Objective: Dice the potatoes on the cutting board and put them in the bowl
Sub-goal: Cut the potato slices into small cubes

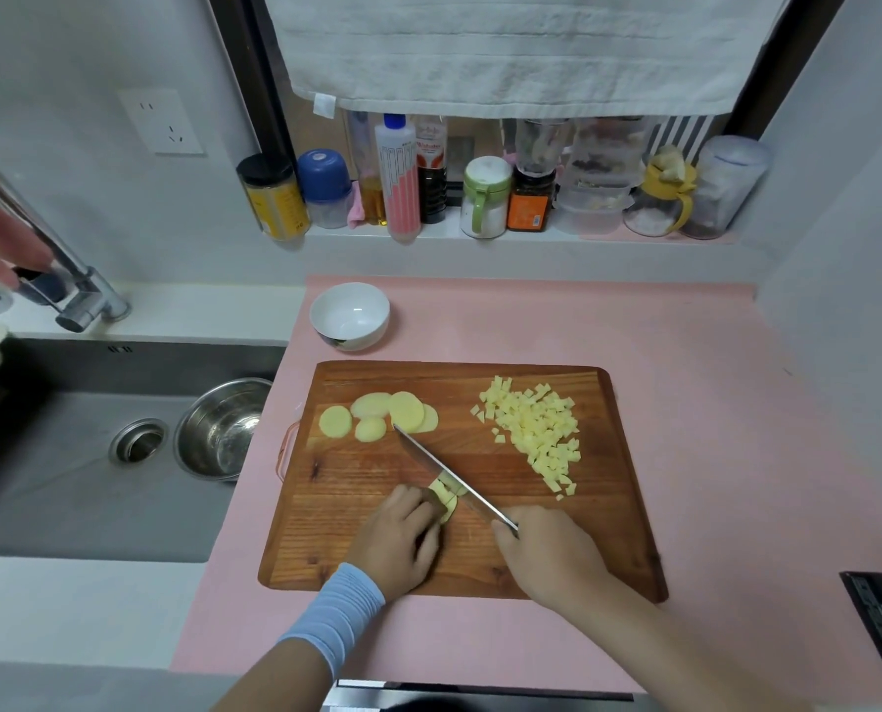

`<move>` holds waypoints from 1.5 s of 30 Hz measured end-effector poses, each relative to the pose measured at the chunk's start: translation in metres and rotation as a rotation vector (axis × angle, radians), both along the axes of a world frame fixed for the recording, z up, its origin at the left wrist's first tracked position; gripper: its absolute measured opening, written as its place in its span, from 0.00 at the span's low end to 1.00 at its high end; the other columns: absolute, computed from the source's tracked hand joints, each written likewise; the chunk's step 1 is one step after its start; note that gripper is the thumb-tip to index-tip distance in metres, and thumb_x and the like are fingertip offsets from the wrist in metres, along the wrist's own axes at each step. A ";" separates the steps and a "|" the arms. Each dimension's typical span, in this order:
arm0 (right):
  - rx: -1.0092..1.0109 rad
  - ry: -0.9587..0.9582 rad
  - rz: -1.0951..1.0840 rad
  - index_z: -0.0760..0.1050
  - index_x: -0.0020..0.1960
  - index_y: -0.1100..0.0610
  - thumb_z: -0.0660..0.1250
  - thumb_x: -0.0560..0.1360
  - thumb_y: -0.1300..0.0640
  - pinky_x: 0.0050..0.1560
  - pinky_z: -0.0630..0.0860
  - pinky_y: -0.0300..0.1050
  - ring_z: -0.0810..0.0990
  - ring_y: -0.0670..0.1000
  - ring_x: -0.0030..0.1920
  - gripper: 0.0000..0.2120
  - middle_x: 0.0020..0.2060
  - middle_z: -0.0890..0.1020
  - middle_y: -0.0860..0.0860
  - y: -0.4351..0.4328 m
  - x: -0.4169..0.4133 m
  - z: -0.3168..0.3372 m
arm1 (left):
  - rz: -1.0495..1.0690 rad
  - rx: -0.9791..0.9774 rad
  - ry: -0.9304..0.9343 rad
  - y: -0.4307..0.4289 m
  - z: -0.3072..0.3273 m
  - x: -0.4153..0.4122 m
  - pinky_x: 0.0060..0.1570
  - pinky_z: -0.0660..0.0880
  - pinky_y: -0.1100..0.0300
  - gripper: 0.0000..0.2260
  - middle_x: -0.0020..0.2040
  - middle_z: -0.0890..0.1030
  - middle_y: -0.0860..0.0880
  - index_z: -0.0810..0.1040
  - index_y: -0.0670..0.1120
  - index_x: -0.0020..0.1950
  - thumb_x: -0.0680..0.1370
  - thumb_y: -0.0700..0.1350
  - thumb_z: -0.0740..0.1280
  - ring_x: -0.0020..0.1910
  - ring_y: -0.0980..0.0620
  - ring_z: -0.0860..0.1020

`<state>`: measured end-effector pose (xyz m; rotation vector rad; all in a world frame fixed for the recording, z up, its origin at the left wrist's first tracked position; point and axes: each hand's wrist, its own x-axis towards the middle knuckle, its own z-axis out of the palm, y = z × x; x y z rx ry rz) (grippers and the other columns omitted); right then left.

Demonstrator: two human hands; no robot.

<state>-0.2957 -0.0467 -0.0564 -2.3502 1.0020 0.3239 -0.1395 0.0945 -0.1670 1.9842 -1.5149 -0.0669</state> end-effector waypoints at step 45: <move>-0.079 -0.003 0.089 0.75 0.46 0.50 0.56 0.83 0.49 0.42 0.78 0.47 0.81 0.51 0.40 0.12 0.37 0.80 0.46 0.011 -0.002 -0.008 | 0.053 -0.106 -0.090 -0.011 -0.005 -0.002 0.44 0.75 0.59 0.04 0.44 0.78 0.50 0.80 0.44 0.42 0.76 0.40 0.69 0.41 0.50 0.74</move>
